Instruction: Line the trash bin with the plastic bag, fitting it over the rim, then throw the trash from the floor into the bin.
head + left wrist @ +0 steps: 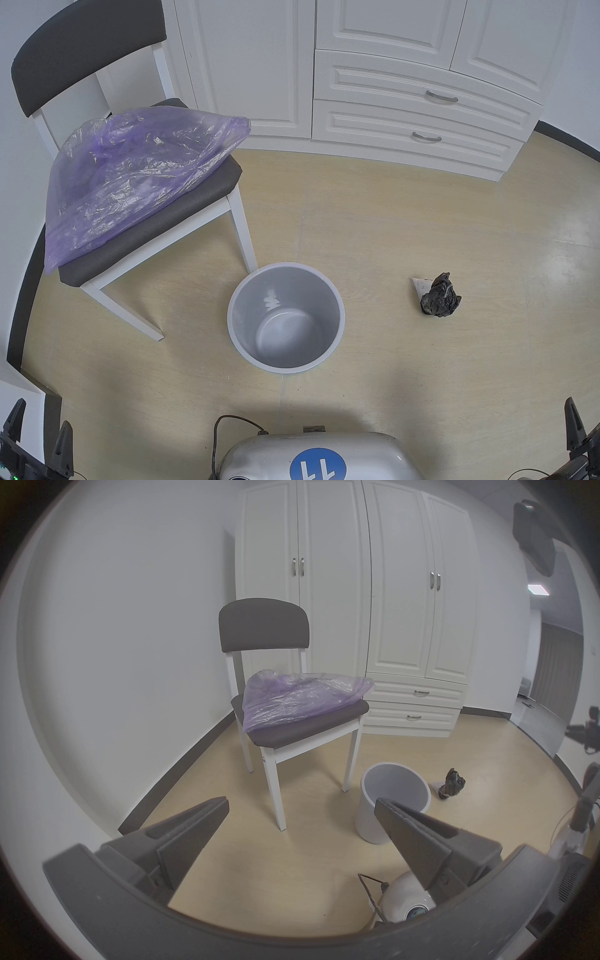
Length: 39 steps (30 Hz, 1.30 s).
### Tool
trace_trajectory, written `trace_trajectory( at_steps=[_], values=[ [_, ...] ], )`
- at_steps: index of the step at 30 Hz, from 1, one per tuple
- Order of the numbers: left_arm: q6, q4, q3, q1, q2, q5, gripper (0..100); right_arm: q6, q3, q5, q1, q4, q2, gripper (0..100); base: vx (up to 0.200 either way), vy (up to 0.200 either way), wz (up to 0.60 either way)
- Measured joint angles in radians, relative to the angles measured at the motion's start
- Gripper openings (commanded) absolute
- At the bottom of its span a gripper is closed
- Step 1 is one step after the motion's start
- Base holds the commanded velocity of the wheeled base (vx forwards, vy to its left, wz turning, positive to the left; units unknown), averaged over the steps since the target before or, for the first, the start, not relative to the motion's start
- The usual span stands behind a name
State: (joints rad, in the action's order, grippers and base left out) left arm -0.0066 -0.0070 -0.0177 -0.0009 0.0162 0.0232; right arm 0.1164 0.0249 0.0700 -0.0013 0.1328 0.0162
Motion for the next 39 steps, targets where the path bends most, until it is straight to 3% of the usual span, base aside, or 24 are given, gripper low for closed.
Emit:
trace_trajectory(
  at_steps=[2,5,10,15,22,30,36,39],
  values=[
    [0.006,-0.001,0.000,0.000,0.000,-0.006,100,0.034,0.017,0.048,0.000,0.036,0.000,100,0.000,0.000,0.00],
    [0.007,-0.003,0.000,0.000,0.000,-0.008,100,0.034,0.030,0.060,-0.001,0.051,0.000,100,0.000,0.000,0.00],
    [-0.019,-0.080,-0.008,0.000,0.000,-0.024,100,-0.074,0.048,0.029,-0.001,0.031,0.000,100,0.000,0.000,0.00],
    [-0.065,-0.133,-0.098,-0.003,0.000,-0.114,100,-0.254,0.119,0.013,-0.002,0.000,0.031,100,0.000,0.000,0.00],
    [-0.076,-0.114,-0.196,-0.012,0.051,-0.140,100,-0.289,0.259,0.010,-0.003,0.001,0.208,100,0.000,0.000,0.00],
    [-0.059,-0.116,-0.349,-0.001,0.310,-0.068,100,-0.294,0.478,0.001,-0.001,0.087,0.513,100,0.000,0.000,0.00],
    [0.059,-0.183,-0.415,0.061,0.551,-0.014,100,-0.293,0.589,-0.049,0.012,0.256,0.760,100,0.000,0.000,0.00],
    [0.130,-0.242,-0.423,0.123,0.666,-0.002,100,-0.301,0.619,-0.110,0.043,0.366,0.889,100,0.000,0.000,0.00]
  ],
)
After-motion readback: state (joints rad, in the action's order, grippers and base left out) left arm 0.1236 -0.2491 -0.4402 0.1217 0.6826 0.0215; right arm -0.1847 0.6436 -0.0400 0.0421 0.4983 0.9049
